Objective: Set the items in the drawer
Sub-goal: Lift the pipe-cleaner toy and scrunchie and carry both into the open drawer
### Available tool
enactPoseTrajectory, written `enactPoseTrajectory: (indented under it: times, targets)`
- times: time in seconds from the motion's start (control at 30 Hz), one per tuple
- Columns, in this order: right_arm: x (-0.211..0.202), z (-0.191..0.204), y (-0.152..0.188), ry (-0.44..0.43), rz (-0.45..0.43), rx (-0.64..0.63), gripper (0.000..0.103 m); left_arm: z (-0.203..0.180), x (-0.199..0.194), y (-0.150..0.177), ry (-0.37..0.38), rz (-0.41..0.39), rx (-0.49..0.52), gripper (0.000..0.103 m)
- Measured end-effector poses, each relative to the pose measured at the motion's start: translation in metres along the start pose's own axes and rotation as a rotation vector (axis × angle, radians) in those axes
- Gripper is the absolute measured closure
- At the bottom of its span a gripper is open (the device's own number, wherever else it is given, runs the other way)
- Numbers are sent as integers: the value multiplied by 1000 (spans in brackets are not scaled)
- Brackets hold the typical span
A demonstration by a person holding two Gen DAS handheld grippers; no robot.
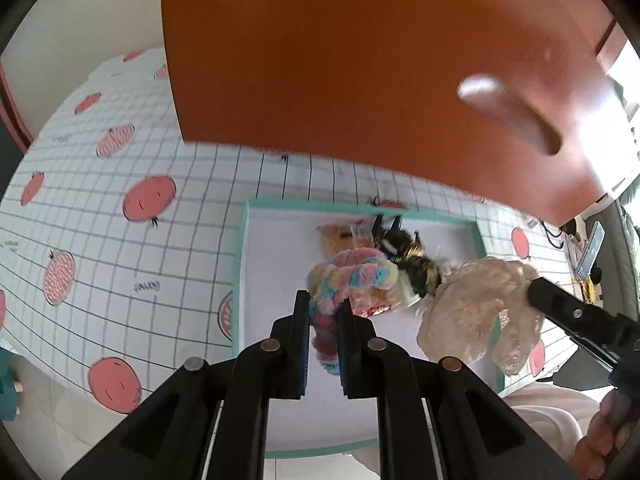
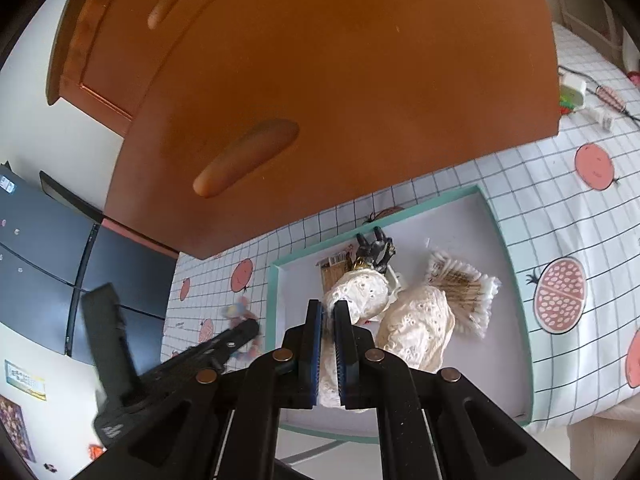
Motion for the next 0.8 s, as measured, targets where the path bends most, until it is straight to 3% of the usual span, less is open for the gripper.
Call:
enactPoseTrajectory:
  times: [0.23, 0.67, 0.8]
  targets:
    - [-31, 24, -15, 67, -36, -84, 96, -7, -45, -20, 29, -93, 14, 91]
    - [-155, 90, -89, 21, -296, -269, 96, -43, -159, -65, 112, -340, 96, 91]
    - [-184, 107, -121, 39, -363, -305, 96, -49, -180, -89, 93, -385, 116, 91]
Point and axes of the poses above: each gripper's, at about its wrist camera, not at the fingertips, and x roughly the way its jaws point, z to its left, y to its underside, the point moved 10 cm from there along x, roughly the way its jaws point, and after that the axes turned 3 degrees about z, right-handed, at the moved point
